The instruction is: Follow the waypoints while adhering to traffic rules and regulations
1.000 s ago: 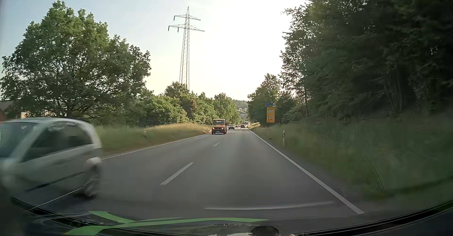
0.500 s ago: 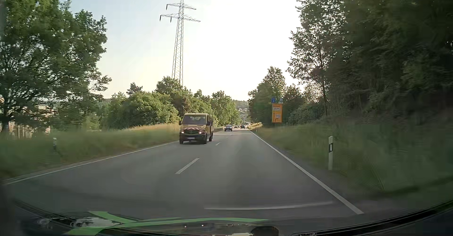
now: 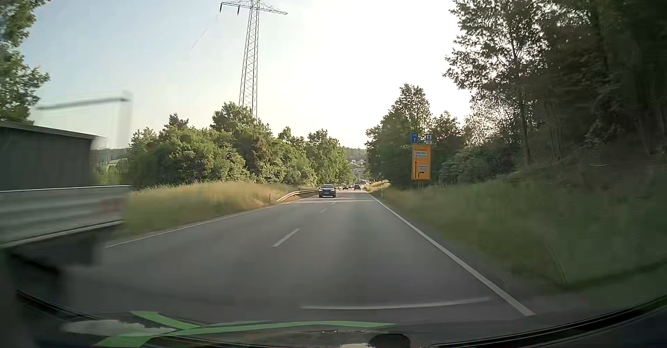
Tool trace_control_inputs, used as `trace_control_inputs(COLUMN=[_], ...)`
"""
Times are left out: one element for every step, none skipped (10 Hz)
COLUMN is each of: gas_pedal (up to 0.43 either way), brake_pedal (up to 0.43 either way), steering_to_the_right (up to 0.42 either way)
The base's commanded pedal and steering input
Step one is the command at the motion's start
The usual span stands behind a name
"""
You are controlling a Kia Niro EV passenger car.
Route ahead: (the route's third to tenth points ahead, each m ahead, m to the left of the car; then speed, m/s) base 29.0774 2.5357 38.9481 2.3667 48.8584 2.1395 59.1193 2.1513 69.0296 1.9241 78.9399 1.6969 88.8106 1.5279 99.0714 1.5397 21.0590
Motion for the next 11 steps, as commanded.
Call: trace_control_inputs(gas_pedal=[0.15,0.15,0.157,0.157,0.157,0.157,0.157,0.157,0.157,0.157,0.15], brake_pedal=[0.0,0.0,0.0,0.0,0.0,0.0,0.0,0.0,0.0,0.0,0.0], steering_to_the_right=[0.002,0.001,0.001,0.002,0.001,0.001,0.002,0.001,0.001,0.001,0.001])
